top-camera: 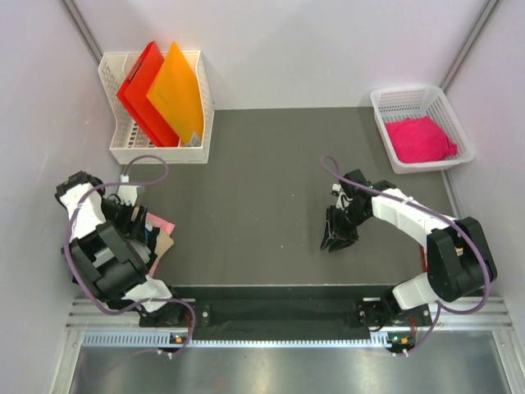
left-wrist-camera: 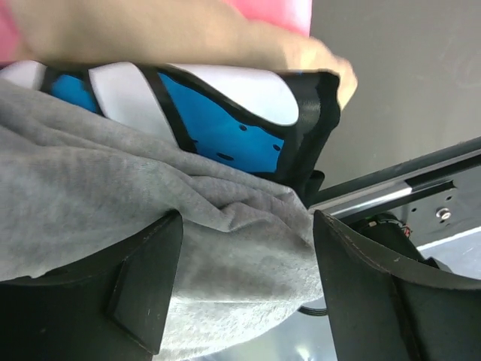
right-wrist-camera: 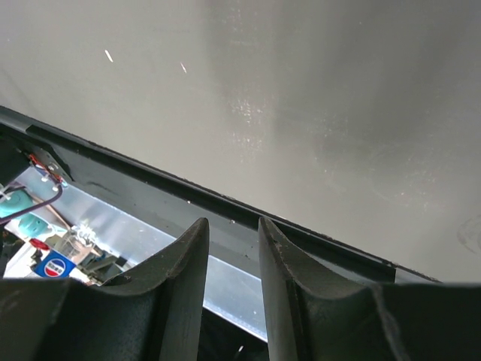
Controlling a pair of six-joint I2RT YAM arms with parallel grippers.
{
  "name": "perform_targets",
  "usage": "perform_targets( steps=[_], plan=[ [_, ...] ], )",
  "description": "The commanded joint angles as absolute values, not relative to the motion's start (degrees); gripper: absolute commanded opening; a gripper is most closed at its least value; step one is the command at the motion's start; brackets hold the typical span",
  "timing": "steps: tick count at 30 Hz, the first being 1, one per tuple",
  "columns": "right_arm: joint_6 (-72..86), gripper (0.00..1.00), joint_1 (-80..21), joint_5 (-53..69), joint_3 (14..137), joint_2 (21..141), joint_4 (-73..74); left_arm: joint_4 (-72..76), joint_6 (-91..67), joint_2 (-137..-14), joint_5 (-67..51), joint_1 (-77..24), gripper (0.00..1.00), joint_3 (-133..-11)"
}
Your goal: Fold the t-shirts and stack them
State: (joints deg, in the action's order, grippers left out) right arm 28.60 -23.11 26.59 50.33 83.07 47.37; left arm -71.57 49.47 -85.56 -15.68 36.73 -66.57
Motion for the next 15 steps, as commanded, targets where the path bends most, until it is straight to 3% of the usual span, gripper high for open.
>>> perform_targets(
  steps=[1, 7, 12, 15],
  plan=[
    [29.18, 0.33, -22.67, 25.84, 51.50, 80.86, 47.37, -75.05, 47.55, -85.52, -19.59, 34.03, 0.75, -74.17],
    [28.04, 0.38, -22.59, 22.51, 58.42, 80.16, 49.91, -83.04, 42.29, -83.06, -27.67, 26.21, 0.77, -91.99],
    [26.20, 0.55, -23.03, 16.10, 68.80, 80.24, 53.69, -82.19, 26.07, -86.57, -30.68, 16.36, 0.77, -105.54],
    [26.01, 0.61, -24.52, 14.16, 75.13, 80.77, 55.28, -75.78, 17.09, -87.10, -28.75, 8.03, 0.78, -103.90]
  ],
)
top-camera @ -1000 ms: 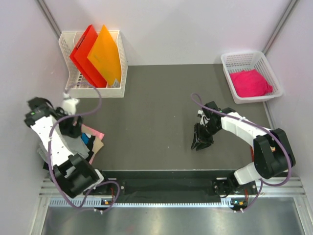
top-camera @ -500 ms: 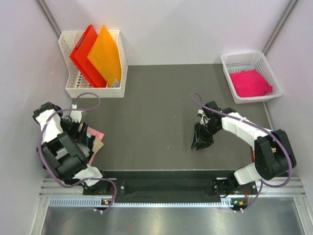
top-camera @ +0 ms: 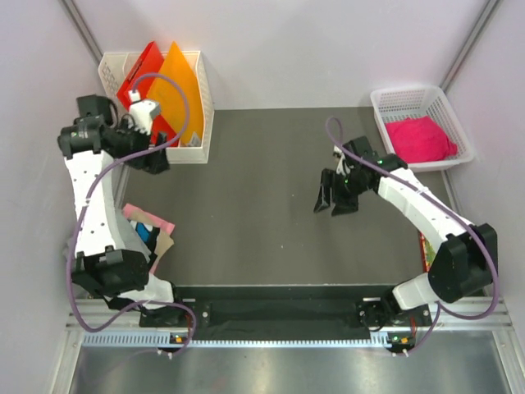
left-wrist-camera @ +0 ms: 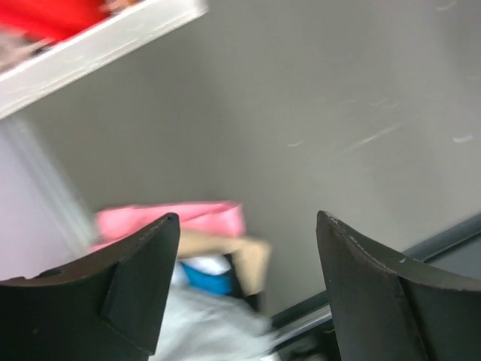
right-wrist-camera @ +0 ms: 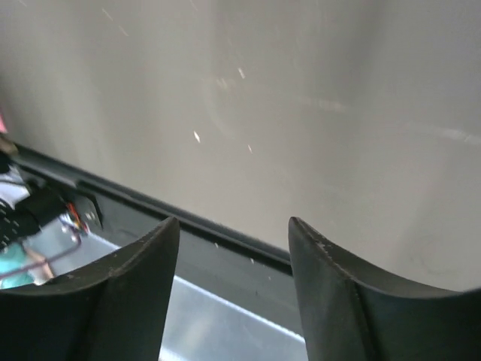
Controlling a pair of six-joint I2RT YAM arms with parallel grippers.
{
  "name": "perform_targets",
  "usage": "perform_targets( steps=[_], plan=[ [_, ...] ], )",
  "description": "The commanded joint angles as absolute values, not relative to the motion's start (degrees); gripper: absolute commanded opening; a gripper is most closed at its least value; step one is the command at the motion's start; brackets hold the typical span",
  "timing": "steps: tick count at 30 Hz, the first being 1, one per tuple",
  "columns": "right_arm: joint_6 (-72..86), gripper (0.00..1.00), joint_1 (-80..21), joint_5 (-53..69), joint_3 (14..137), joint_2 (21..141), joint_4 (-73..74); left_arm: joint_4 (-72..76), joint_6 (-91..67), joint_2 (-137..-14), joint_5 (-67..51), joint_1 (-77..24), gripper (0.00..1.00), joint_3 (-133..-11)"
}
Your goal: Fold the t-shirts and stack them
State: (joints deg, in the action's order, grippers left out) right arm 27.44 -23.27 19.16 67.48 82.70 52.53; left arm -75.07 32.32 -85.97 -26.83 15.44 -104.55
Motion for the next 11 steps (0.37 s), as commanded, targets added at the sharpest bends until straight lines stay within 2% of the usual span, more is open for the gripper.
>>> perform_targets(
  steps=[1, 6, 11],
  plan=[
    [26.10, 0.61, -24.96, 13.72, 75.84, 80.68, 55.46, -73.76, 15.22, -86.66, -26.22, 6.35, 0.78, -102.84],
    [27.24, 0.65, -28.47, 11.52, 77.69, 79.46, 55.63, -63.55, 8.45, -84.55, -19.52, -5.33, 0.78, -95.10],
    [28.47, 0.66, -30.76, 9.85, 77.61, 78.40, 56.16, -59.68, 5.36, -86.92, -17.41, -9.58, 0.79, -94.31]
  ],
)
